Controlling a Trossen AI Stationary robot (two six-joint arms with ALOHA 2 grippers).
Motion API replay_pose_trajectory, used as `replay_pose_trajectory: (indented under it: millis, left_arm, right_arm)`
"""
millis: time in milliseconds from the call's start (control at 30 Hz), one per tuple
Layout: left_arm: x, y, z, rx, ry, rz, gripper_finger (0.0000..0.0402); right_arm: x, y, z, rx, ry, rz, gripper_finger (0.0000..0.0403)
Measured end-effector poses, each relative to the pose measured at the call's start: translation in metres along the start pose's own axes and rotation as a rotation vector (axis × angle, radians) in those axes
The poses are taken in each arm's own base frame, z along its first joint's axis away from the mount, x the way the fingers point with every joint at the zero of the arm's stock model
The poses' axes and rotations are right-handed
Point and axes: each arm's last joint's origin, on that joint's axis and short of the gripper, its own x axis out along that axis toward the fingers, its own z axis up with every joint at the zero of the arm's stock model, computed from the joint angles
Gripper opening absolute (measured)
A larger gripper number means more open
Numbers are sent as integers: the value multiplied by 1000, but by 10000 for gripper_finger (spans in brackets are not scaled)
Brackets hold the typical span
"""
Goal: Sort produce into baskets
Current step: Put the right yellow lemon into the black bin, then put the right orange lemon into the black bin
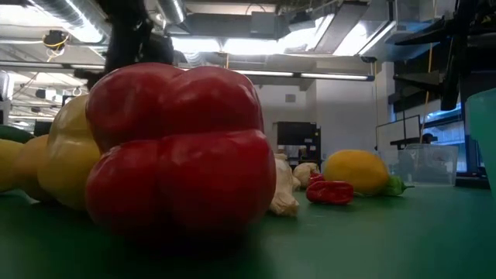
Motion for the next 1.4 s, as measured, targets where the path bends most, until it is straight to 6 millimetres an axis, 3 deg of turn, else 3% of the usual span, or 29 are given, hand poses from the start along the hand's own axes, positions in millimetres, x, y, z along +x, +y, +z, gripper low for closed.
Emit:
replay_pose_trajectory:
  millis: [333,500,867,1267,1400]
  left_arm:
    - [44,3,-6,-178,18,9,218]
    - [57,7,-9,-264,35,28,218]
    - [59,10,-5,-351,18,24,221]
    - [59,10,-5,-285,25,15,288]
    - [50,6,0,-215,21,-45,294]
  right_arm:
    - [0,-1,-1,-15,5,-4,303]
    - [0,-1,-1,-16,6,-5,303]
    - [0,-2,-2,-33,16,-12,303]
    - [0,-4,-5,-65,35,-26,303]
    - [0,-4,-5,-65,35,-26,303]
